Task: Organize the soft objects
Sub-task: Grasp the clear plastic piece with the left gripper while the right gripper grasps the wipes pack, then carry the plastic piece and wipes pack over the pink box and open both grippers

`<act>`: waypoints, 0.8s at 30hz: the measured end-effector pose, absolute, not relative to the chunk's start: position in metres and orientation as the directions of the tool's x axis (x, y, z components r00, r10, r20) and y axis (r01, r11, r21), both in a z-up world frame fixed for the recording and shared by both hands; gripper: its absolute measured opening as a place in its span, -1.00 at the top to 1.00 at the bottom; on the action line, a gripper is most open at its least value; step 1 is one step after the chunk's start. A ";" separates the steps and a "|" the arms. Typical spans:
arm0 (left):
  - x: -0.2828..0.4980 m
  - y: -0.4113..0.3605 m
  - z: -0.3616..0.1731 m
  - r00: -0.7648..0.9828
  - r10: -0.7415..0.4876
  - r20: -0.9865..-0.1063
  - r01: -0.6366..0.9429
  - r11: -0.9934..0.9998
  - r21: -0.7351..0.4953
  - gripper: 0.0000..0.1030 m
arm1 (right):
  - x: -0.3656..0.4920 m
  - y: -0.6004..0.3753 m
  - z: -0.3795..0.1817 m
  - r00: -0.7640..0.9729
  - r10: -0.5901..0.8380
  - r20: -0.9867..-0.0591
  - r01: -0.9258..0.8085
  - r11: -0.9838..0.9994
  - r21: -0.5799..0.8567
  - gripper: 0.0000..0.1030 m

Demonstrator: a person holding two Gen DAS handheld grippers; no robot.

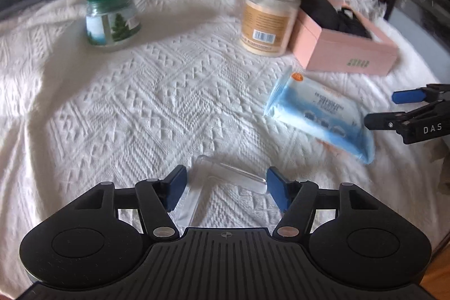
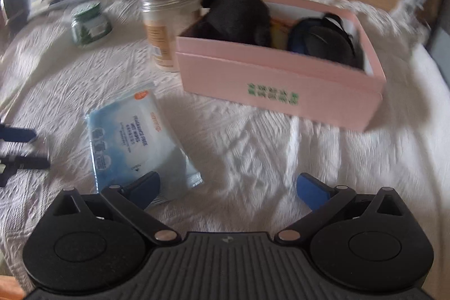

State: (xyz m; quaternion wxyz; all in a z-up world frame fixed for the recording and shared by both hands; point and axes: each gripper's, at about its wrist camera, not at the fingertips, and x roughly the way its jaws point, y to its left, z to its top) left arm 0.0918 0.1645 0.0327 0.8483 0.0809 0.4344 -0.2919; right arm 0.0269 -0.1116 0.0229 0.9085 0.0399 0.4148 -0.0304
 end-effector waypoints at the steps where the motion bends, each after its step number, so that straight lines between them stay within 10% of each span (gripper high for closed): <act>1: 0.091 0.166 0.033 0.451 -0.431 -0.781 0.560 0.819 -0.129 -0.32 | 0.028 -0.109 0.029 0.671 0.000 -0.741 0.066 0.996 0.060 -1.00; 18: 0.074 0.183 0.040 0.483 -0.381 -0.789 0.502 0.858 -0.107 -0.31 | 0.081 -0.049 0.007 0.577 0.125 -0.807 -0.164 0.986 0.036 -0.98; 24: 0.075 0.181 0.039 0.477 -0.386 -0.790 0.512 0.852 -0.108 -0.31 | 0.072 -0.044 0.020 0.590 0.138 -0.795 -0.172 0.984 0.044 -0.59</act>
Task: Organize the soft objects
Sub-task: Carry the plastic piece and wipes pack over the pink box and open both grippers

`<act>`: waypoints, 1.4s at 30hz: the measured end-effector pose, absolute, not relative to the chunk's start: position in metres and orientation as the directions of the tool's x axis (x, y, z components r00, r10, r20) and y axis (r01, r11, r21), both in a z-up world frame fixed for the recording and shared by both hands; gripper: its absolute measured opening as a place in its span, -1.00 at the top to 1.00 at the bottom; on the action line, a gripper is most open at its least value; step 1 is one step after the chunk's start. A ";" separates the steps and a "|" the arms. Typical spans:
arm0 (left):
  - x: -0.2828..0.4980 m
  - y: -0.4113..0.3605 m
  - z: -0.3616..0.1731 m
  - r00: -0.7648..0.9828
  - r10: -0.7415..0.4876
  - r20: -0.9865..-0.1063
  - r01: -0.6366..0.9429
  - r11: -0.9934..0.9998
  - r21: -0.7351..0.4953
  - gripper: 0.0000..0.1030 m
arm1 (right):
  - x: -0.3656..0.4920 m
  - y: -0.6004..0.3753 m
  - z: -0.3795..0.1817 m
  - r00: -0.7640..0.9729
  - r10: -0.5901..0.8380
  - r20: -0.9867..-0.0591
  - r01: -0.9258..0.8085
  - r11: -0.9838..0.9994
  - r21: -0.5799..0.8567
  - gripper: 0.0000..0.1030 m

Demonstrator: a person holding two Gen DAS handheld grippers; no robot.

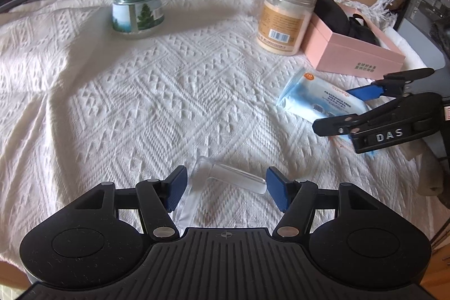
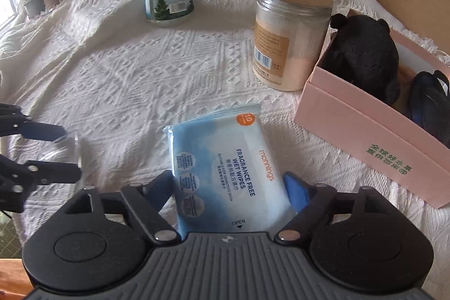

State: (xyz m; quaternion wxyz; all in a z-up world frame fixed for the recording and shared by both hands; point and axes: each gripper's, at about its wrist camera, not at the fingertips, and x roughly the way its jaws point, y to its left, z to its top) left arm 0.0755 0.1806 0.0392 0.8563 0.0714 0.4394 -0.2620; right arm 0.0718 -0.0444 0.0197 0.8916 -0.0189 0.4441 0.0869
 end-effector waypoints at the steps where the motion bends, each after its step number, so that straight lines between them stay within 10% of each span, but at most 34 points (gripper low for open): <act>1: 0.076 0.178 0.040 0.475 -0.392 -0.788 0.519 0.848 -0.110 -0.31 | 0.069 -0.046 0.023 0.597 0.140 -0.790 -0.168 0.985 0.048 -0.57; 27: 0.178 -0.062 0.132 0.400 -0.744 -0.536 0.785 0.579 -0.218 -0.31 | 0.026 -0.217 0.190 0.813 -0.241 -0.529 0.285 0.958 0.001 -0.45; 32: 0.202 -0.112 0.086 0.371 -0.654 -0.659 0.759 0.623 -0.190 -0.28 | 0.081 -0.239 0.190 0.805 -0.238 -0.543 0.306 0.951 0.037 -0.45; 34: 0.199 -0.120 0.077 0.408 -0.617 -0.673 0.768 0.631 -0.114 0.07 | 0.104 -0.235 0.179 0.793 -0.220 -0.568 0.287 0.958 0.029 -0.45; 42: 0.184 -0.094 0.093 0.421 -0.652 -0.631 0.802 0.592 -0.076 0.13 | 0.155 -0.237 0.138 0.749 -0.173 -0.639 0.257 0.965 0.041 -0.46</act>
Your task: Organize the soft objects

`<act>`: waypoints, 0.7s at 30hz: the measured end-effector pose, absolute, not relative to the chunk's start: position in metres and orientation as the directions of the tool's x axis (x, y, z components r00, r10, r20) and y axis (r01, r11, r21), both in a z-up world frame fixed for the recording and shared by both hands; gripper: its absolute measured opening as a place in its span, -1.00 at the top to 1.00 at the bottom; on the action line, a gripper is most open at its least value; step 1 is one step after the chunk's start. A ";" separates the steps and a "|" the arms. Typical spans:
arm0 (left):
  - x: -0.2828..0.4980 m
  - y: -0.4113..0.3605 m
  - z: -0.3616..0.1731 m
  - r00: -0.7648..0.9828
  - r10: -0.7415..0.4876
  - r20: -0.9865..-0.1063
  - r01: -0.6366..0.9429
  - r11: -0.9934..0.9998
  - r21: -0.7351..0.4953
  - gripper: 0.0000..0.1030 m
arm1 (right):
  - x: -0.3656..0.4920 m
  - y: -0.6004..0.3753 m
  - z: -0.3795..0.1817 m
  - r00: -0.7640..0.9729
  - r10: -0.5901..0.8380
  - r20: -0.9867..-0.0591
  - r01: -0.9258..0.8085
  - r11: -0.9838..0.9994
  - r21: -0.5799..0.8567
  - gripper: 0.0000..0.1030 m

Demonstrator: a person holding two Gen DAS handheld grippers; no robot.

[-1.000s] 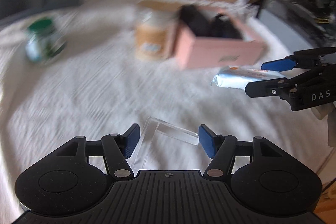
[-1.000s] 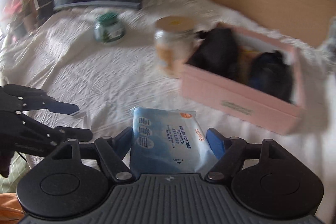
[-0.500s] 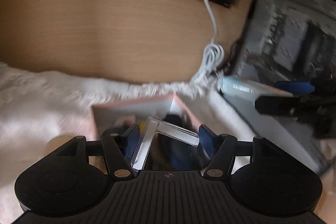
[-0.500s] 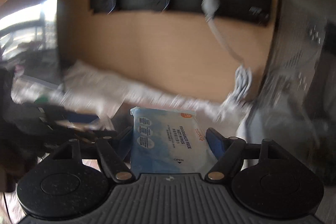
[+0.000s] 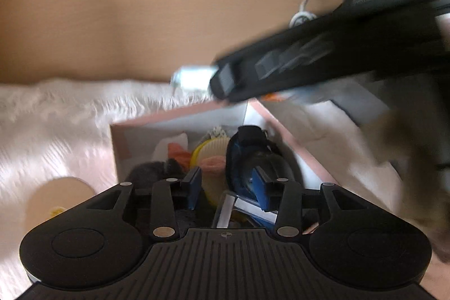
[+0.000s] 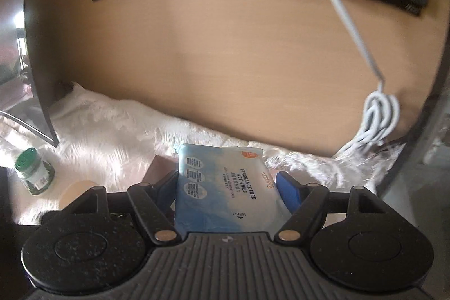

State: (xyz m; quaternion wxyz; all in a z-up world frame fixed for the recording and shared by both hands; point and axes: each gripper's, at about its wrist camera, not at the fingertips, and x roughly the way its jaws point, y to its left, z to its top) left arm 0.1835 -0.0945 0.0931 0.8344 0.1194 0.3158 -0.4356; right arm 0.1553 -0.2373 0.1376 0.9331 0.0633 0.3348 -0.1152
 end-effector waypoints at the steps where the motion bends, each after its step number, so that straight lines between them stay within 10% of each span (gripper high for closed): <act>1: 0.182 -0.092 0.095 0.426 -0.650 -0.629 0.803 0.592 -0.069 0.13 | 0.158 -0.239 0.134 0.745 -0.158 -0.648 0.249 0.967 0.051 -0.49; 21: 0.190 -0.093 0.087 0.392 -0.671 -0.629 0.762 0.620 -0.187 0.12 | 0.039 -0.224 0.144 0.694 -0.328 -0.641 0.450 0.892 0.031 -0.78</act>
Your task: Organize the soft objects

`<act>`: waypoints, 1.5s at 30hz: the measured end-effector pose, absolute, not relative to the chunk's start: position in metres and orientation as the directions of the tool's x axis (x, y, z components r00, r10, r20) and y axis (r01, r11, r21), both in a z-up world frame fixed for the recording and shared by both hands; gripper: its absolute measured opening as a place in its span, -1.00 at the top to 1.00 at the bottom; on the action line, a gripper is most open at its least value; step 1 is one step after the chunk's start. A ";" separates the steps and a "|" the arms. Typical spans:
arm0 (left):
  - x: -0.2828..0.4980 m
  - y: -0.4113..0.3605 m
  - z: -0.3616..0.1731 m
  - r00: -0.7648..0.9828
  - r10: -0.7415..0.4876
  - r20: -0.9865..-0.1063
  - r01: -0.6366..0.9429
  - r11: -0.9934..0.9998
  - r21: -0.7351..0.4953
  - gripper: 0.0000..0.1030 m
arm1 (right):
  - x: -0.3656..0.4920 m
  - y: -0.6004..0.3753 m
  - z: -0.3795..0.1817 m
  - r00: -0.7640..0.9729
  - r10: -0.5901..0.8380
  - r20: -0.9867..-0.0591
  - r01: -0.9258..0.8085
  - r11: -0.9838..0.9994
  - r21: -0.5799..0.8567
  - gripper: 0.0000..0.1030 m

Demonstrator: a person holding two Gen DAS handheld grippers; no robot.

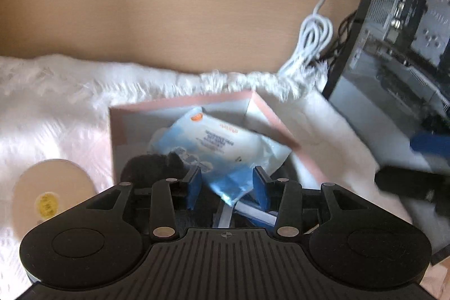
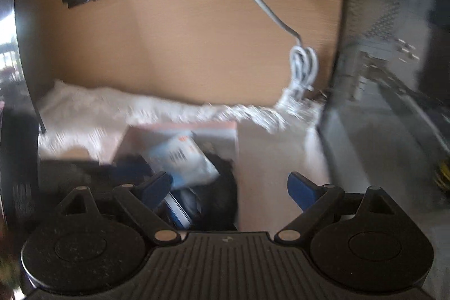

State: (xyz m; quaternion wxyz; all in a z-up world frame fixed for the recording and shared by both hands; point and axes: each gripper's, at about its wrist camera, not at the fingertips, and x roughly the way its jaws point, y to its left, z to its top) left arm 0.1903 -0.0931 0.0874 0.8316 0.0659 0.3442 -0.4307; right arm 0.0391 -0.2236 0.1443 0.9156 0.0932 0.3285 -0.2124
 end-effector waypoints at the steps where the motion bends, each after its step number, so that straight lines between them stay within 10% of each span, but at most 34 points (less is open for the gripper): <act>1: 0.182 -0.086 0.095 0.412 -0.684 -0.602 0.763 0.620 -0.183 0.12 | 0.033 -0.224 0.143 0.695 -0.329 -0.639 0.449 0.893 0.029 -0.78; 8: 0.106 -0.019 0.102 0.598 -0.627 -0.499 0.680 0.727 -0.099 0.12 | 0.010 -0.219 0.120 0.734 -0.288 -0.615 0.369 0.929 0.006 -0.91; 20: 0.032 0.019 0.011 0.761 -0.224 -0.609 0.260 0.965 -0.031 0.12 | 0.026 -0.174 0.027 0.657 -0.064 -0.751 0.066 0.997 -0.028 -0.94; 45: 0.006 -0.006 -0.002 0.801 -0.124 -0.586 0.159 0.987 0.009 -0.01 | 0.010 -0.190 0.003 0.768 0.017 -0.640 0.000 1.000 0.026 -1.00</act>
